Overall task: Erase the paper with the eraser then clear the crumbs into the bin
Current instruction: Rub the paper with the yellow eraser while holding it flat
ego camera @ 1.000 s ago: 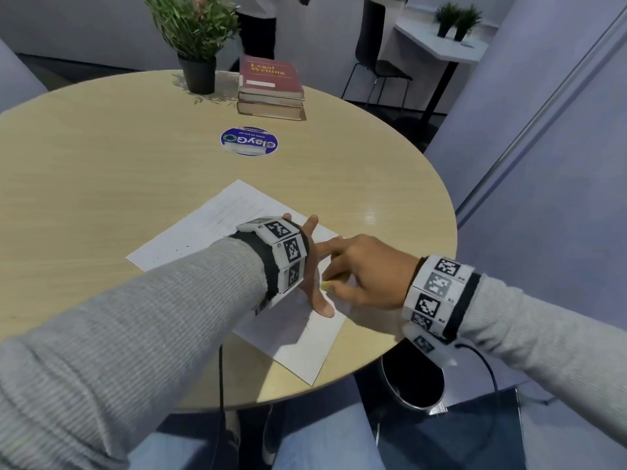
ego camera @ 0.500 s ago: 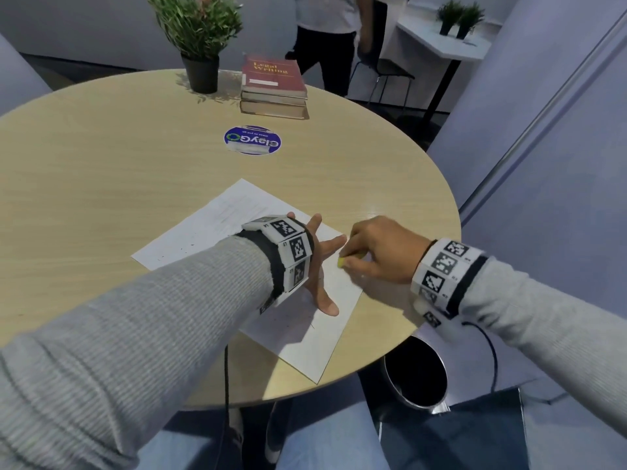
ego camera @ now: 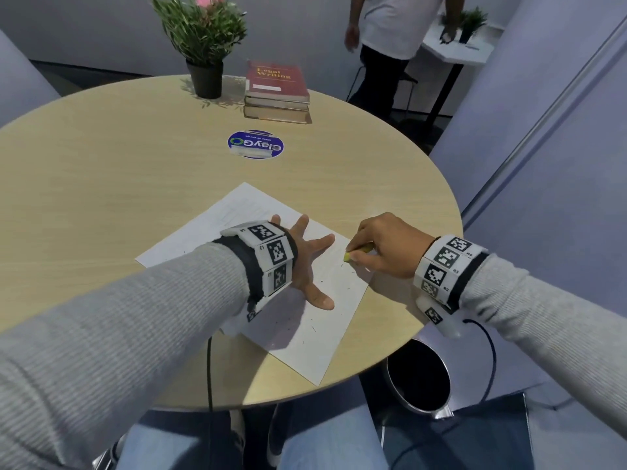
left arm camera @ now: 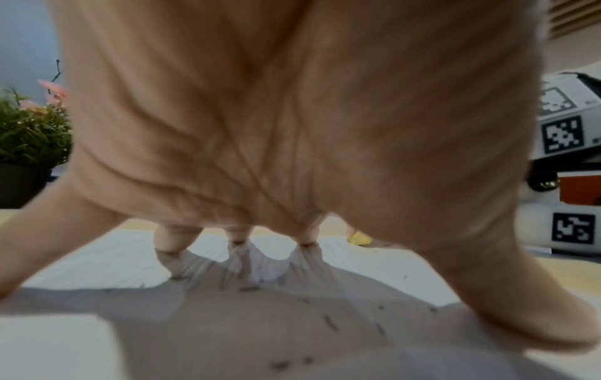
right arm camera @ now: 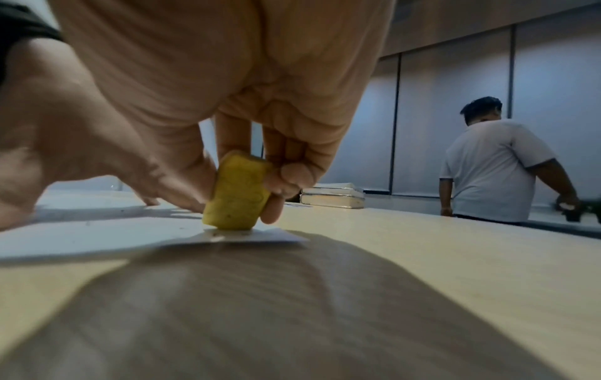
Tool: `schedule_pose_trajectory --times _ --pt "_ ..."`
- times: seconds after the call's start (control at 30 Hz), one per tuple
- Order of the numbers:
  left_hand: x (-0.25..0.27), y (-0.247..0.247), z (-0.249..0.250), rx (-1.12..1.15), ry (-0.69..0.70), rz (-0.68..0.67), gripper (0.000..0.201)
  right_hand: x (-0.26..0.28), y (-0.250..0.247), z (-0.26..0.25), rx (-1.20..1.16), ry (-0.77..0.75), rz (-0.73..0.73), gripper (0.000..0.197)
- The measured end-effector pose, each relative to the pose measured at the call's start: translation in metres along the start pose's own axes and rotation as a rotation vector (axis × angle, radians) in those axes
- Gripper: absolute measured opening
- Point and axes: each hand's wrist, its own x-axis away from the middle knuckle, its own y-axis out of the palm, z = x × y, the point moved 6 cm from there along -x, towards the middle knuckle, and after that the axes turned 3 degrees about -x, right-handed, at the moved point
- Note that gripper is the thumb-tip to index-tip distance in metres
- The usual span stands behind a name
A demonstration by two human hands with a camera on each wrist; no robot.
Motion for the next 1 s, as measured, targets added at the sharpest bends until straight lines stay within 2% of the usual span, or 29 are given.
schedule_pose_trajectory --times 0.1,0.17,0.3,0.33,0.5,0.57,0.67,0.7,0.8,0.87,0.93,1.0 --pt "-0.001 0.000 -0.001 -0.015 -0.007 0.016 0.116 -0.001 -0.005 0.006 -0.054 0.066 0.023 0.021" --pt "-0.007 0.002 -0.001 -0.009 -0.002 0.036 0.118 0.000 -0.002 0.001 -0.037 0.056 0.036 0.022" --pt "-0.012 0.004 -0.001 -0.033 -0.002 0.059 0.121 0.020 0.022 -0.043 0.018 -0.193 -0.039 0.023" --pt "-0.012 0.004 -0.001 -0.041 -0.005 0.057 0.121 0.023 0.023 -0.045 0.010 -0.214 -0.068 0.023" --pt "-0.013 0.005 -0.003 -0.020 -0.002 0.063 0.121 -0.002 -0.006 0.003 0.065 0.030 0.060 0.023" --pt "-0.013 0.005 -0.003 -0.016 -0.011 0.060 0.121 0.000 0.001 -0.010 0.074 -0.041 0.047 0.022" --pt "-0.011 0.003 -0.002 -0.051 -0.013 0.047 0.121 0.021 0.023 -0.053 0.029 -0.255 -0.069 0.023" --pt "-0.011 0.001 -0.002 -0.055 -0.013 0.046 0.121 0.021 0.022 -0.053 0.017 -0.253 -0.089 0.024" --pt "-0.010 0.003 -0.002 -0.042 -0.012 0.050 0.120 -0.001 -0.001 -0.017 0.051 -0.046 0.013 0.024" --pt "-0.009 0.003 -0.002 -0.036 -0.011 0.050 0.120 -0.006 -0.004 -0.006 0.098 -0.010 0.049 0.024" --pt "-0.008 0.003 -0.002 -0.033 -0.022 0.030 0.120 0.002 0.007 -0.029 0.094 -0.111 0.022 0.022" --pt "-0.007 0.002 -0.002 -0.035 -0.026 0.015 0.120 0.017 0.023 -0.059 0.071 -0.232 -0.071 0.020"
